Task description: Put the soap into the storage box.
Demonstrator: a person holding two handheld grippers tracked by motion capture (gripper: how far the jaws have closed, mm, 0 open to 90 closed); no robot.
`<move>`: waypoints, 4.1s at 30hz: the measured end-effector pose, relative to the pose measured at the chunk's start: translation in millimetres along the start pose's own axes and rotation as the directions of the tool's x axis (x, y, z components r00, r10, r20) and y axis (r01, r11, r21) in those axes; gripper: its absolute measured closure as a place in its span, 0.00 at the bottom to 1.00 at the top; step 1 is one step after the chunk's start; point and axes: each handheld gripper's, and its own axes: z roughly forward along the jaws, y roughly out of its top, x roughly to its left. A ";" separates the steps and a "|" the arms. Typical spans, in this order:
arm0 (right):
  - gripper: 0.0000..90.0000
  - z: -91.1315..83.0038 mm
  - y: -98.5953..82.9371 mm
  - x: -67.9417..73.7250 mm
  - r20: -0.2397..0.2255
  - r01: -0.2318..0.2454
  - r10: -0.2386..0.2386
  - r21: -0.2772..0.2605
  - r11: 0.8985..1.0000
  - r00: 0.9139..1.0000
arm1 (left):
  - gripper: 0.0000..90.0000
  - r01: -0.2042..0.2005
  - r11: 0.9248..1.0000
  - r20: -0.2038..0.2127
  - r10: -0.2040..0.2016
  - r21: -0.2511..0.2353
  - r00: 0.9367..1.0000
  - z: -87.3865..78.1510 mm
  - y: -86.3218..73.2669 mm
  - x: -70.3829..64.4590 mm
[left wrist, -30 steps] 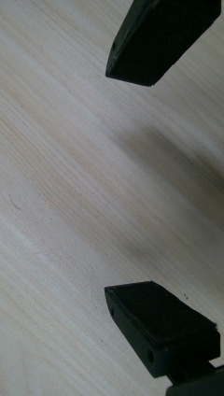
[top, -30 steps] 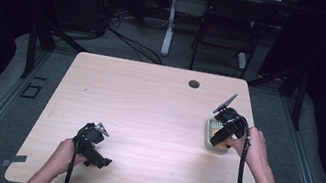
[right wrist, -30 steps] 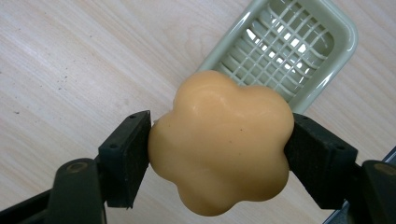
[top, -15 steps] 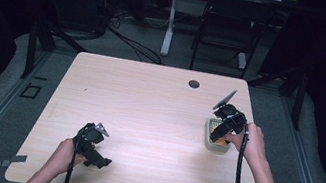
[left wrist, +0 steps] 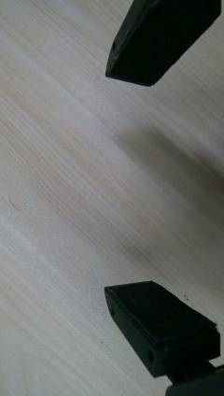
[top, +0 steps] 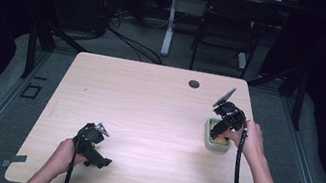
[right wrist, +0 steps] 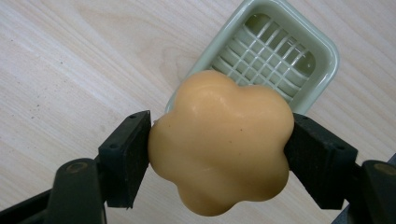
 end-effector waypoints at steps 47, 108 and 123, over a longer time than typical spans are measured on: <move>0.29 45.2 20.5 -20.3 0.039 -0.006 0.004 0.073 0.997 0.999 | 0.00 -0.003 1.000 -0.001 0.003 0.007 1.000 0.3 -0.3 -0.1; 0.07 -7.8 -71.4 28.0 -0.023 0.033 -0.033 -0.036 0.999 0.999 | 0.00 -0.006 1.000 -0.010 0.006 0.011 1.000 0.6 0.5 -1.7; 0.07 1.0 -119.5 48.5 -0.028 0.023 -0.026 -0.127 0.992 0.999 | 0.00 -0.006 1.000 -0.010 0.006 0.009 1.000 0.4 0.3 -1.5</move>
